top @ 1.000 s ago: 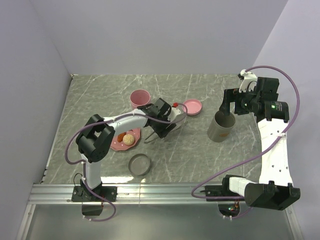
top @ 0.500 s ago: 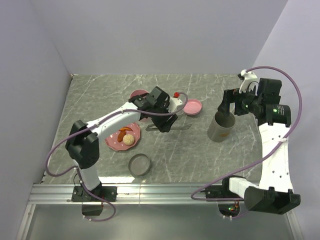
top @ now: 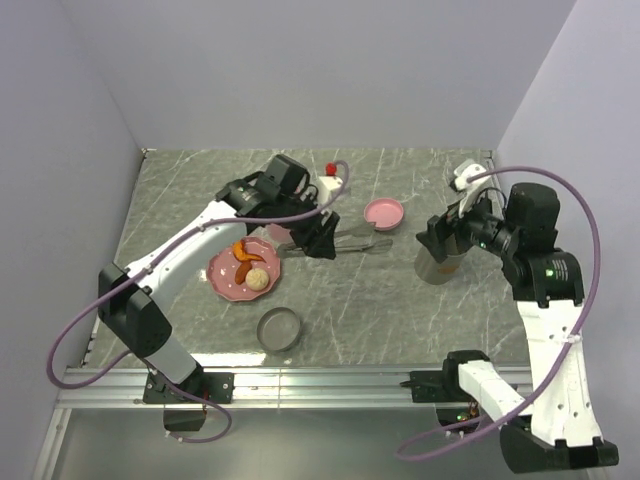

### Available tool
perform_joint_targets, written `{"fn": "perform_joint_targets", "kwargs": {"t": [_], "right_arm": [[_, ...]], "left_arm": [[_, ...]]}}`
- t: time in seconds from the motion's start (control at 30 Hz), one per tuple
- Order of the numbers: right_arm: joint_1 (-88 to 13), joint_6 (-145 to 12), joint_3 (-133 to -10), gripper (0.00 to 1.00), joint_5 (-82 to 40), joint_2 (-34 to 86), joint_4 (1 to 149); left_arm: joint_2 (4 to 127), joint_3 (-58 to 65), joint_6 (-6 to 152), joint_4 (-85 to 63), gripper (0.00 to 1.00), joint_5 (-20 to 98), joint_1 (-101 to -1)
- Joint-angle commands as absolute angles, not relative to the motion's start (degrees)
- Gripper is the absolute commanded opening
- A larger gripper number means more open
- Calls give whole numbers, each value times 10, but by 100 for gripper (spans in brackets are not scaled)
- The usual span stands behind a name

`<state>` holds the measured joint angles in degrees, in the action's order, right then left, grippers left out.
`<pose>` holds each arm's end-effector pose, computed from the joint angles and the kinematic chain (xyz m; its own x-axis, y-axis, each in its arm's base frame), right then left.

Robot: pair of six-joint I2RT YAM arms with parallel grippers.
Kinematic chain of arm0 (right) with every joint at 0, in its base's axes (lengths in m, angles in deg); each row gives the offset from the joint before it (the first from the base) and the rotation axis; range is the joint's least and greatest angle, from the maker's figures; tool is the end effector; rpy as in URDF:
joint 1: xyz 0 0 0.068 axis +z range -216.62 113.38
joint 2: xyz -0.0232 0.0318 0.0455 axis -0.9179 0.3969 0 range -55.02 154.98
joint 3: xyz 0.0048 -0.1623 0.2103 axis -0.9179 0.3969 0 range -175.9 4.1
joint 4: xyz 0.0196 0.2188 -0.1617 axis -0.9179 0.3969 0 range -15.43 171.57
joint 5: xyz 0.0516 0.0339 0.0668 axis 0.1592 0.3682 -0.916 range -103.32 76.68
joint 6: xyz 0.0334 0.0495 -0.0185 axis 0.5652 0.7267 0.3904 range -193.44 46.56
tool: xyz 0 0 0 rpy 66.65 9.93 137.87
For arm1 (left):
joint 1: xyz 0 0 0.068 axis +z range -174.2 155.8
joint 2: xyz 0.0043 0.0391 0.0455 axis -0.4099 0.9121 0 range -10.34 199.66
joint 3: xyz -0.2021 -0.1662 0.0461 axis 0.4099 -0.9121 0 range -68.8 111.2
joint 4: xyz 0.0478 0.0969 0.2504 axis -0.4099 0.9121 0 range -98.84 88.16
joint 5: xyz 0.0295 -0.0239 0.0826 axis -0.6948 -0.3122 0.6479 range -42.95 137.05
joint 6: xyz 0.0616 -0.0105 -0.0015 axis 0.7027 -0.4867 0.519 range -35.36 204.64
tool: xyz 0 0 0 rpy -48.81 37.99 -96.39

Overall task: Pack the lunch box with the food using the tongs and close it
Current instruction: Grab the clamp with the left arm, then pass the clamp from the left arm to the right

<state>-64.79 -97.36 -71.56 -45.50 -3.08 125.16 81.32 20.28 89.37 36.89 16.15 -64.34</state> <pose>0.1742 0.0309 0.4222 -0.2095 -0.3500 -0.9130 -0.6419 0.7536 -0.1416 0.2620 -0.2528 0.3326 -0.5019 0.5156 -0.6944 0.8585 0.3947 -0.3274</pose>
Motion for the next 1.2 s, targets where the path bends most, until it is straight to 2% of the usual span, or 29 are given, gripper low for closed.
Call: {"fn": "perform_joint_targets", "kwargs": {"t": [0.0,0.17,0.47,0.77,1.0,1.17], "right_arm": [[-596,-1042,-684,100,-513,-65,1206],[-491,-1096,-653,100,-473,-104,1169],[-297,-1137,-645,100,-405,-70,1153],[-196,-1187,-636,97,-317,-10,1131],[-169,-1217,-617,95,-225,39,1093],[-159,-1230,-623,91,-211,58,1088]], "left_arm": [[777,201,872,359,60,88,-611],[766,194,878,359,60,51,-605],[766,197,892,360,61,28,-604],[761,190,893,359,61,8,-604],[761,189,893,357,62,-1,-604],[754,180,889,355,62,-16,-604]]}}
